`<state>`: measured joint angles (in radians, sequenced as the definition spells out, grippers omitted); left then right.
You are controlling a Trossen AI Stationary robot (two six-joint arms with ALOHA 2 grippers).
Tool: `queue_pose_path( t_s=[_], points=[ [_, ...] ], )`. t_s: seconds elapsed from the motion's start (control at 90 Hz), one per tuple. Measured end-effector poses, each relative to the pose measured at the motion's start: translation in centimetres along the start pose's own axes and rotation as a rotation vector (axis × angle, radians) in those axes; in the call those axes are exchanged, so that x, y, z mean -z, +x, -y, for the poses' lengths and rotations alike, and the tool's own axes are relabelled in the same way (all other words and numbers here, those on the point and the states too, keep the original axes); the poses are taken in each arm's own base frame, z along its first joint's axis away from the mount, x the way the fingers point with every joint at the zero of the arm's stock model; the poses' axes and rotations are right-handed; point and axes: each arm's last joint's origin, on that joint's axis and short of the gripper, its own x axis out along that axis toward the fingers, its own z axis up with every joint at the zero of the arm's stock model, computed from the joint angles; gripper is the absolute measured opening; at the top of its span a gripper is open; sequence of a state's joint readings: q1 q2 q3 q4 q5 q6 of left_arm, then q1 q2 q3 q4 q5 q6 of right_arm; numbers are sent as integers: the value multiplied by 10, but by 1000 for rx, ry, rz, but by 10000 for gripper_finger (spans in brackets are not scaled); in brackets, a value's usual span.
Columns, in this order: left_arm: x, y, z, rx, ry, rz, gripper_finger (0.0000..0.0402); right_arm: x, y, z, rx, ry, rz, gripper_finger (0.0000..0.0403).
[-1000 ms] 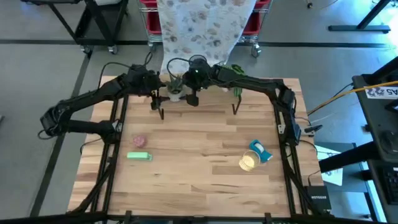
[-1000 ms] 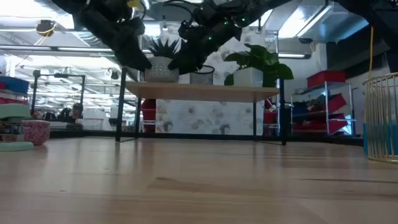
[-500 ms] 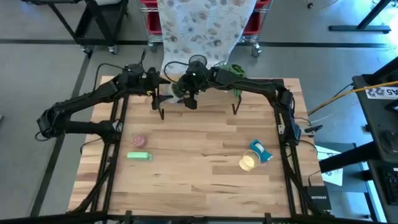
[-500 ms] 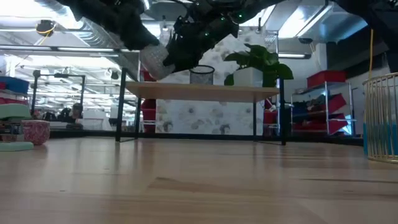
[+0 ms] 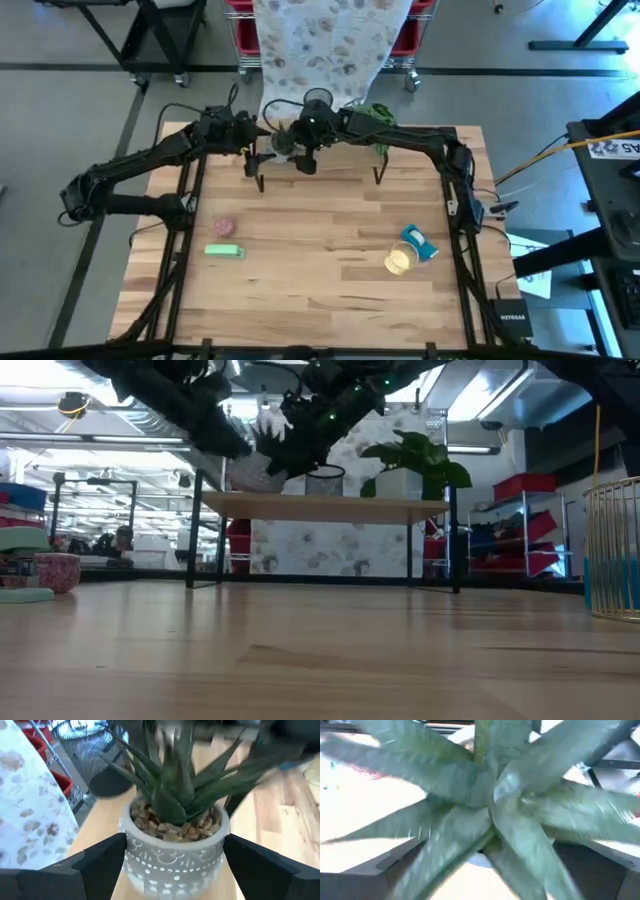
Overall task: Stock shelves
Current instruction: Remove the left potted plant on the shelf
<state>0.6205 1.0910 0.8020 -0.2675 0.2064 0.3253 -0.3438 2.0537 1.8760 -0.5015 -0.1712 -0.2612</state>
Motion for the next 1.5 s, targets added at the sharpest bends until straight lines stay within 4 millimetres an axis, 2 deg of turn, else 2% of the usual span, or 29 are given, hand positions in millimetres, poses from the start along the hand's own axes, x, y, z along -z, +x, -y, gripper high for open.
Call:
queue_pose_path(
  t_s=[0.256, 0.511, 0.644, 0.8, 1.0, 1.178, 1.5],
  points=[
    [2, -2, -3, -8, 16, 11, 316, 0, -2, 1, 20, -2, -14, 373],
    [-6, -22, -1, 6, 90, -4, 316, 1, -5, 1, 18, -21, -54, 373],
    [-6, -24, 0, 19, 109, -28, 316, -5, -11, 1, 13, -27, -73, 374],
    [-1, -17, -1, 8, 107, -96, 316, -6, -16, 1, -3, -52, -99, 376],
    [3, -5, -7, -78, 120, -164, 316, 4, -6, 2, -27, -50, -144, 377],
    [9, 9, -11, -63, 70, -209, 320, 14, 10, 8, -34, -36, -170, 377],
    [13, 18, -10, 22, 4, -210, 350, 11, 11, 11, -20, -40, -132, 377]
  ],
)
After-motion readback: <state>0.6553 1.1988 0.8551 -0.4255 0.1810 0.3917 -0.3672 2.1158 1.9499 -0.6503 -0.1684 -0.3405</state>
